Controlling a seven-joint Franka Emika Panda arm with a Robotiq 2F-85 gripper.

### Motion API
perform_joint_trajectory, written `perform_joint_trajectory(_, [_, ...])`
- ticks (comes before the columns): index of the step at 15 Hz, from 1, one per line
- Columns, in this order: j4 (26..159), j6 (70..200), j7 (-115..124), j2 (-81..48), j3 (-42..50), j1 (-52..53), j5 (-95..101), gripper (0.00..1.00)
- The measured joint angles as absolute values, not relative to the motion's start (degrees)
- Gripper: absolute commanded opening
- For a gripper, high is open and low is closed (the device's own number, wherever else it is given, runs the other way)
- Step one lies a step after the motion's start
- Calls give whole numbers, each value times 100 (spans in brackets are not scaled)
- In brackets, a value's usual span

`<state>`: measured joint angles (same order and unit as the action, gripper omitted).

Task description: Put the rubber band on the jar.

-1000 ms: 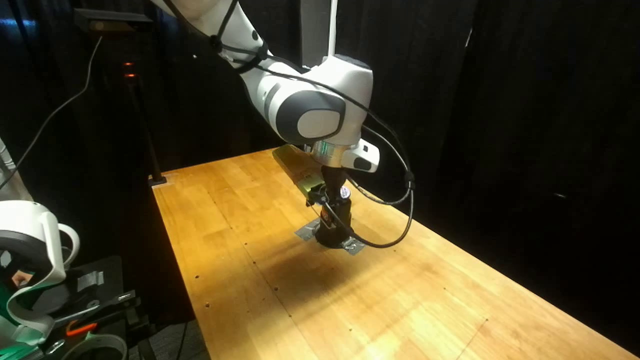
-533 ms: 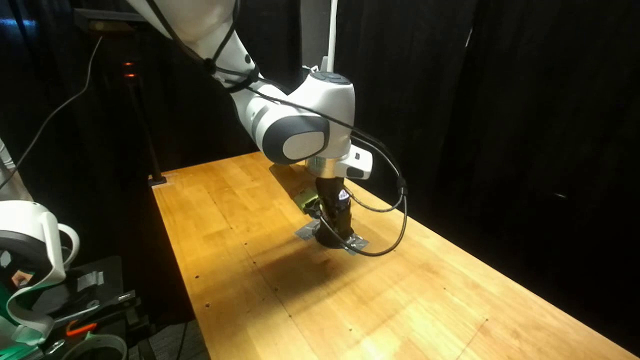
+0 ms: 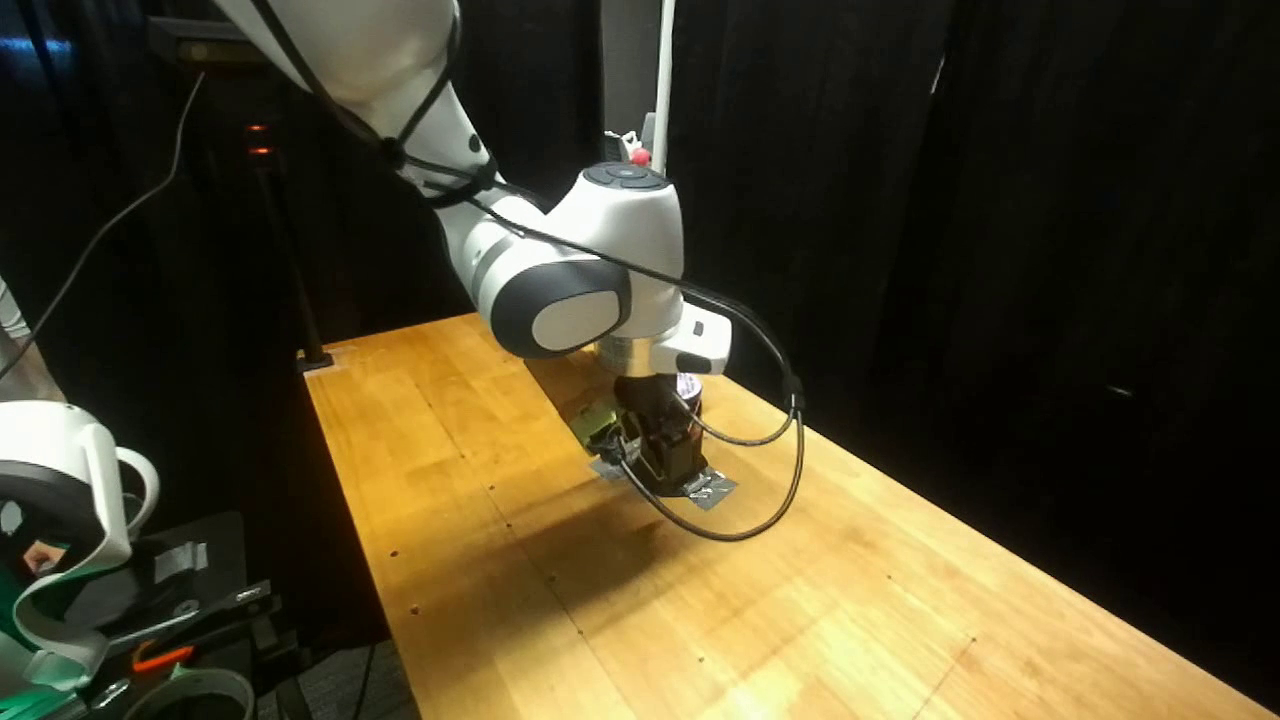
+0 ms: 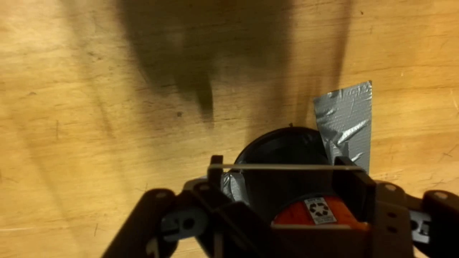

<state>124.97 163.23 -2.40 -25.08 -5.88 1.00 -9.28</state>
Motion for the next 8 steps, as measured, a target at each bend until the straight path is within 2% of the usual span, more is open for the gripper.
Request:
perform_joint_trajectory(5, [13604, 18350, 0, -2092, -628, 201, -928, 11])
perform_joint_trajectory(7, [13997, 19333, 253, -2021, -545, 347, -928, 5])
perform_joint_trajectory(8, [14167, 19815, 380, -2009, -501, 433, -947, 5])
